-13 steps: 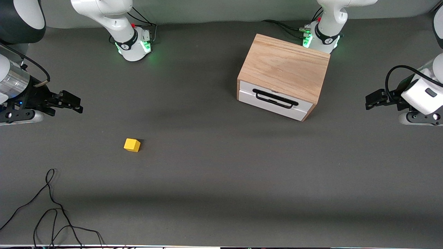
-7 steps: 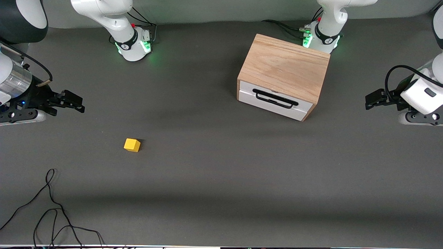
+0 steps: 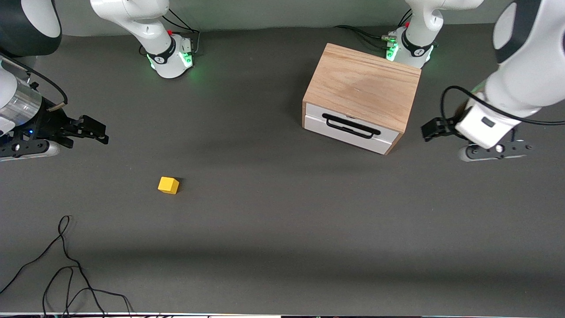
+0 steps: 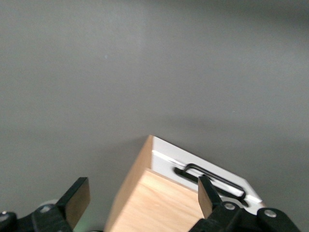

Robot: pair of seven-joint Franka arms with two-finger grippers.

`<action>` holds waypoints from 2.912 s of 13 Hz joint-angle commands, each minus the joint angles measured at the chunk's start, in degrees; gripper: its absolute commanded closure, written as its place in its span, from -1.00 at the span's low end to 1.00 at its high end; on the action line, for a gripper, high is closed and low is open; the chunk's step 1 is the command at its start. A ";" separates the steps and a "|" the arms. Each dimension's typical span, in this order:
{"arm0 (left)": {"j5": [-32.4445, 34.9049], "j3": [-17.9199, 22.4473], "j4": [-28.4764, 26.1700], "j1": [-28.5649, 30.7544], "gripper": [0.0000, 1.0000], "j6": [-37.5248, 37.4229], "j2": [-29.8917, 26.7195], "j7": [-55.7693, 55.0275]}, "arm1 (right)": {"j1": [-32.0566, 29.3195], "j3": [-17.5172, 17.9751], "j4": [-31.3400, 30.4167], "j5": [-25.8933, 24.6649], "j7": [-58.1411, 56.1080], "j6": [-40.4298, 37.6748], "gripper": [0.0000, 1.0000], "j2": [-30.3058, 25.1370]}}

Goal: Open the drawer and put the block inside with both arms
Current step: 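Reach the left gripper toward the black drawer handle, then hook the left gripper onto the black drawer handle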

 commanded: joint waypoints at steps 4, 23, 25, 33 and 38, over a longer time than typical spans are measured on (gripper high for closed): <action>-1.83 0.63 -0.02 -9.68 -1.00 0.93 1.49 -23.53 | 0.67 -0.21 0.56 -1.00 2.72 -0.03 -1.00 2.79; 1.68 0.54 -1.25 -24.11 -1.00 -5.22 6.94 -68.22 | 2.42 2.25 1.00 -1.26 6.34 2.87 -1.00 5.43; 2.91 0.54 -4.31 -23.76 -1.00 -1.90 7.47 -67.43 | 3.65 2.25 0.91 -1.35 9.05 2.78 -1.00 5.35; 3.53 1.15 -16.10 -23.58 -1.00 15.17 9.14 -68.39 | 4.80 2.25 0.65 -2.41 9.77 2.52 -1.00 5.17; 4.50 1.24 -16.10 -23.58 -1.00 18.15 11.51 -69.27 | 4.71 2.16 0.65 -2.41 9.68 2.43 -1.00 5.26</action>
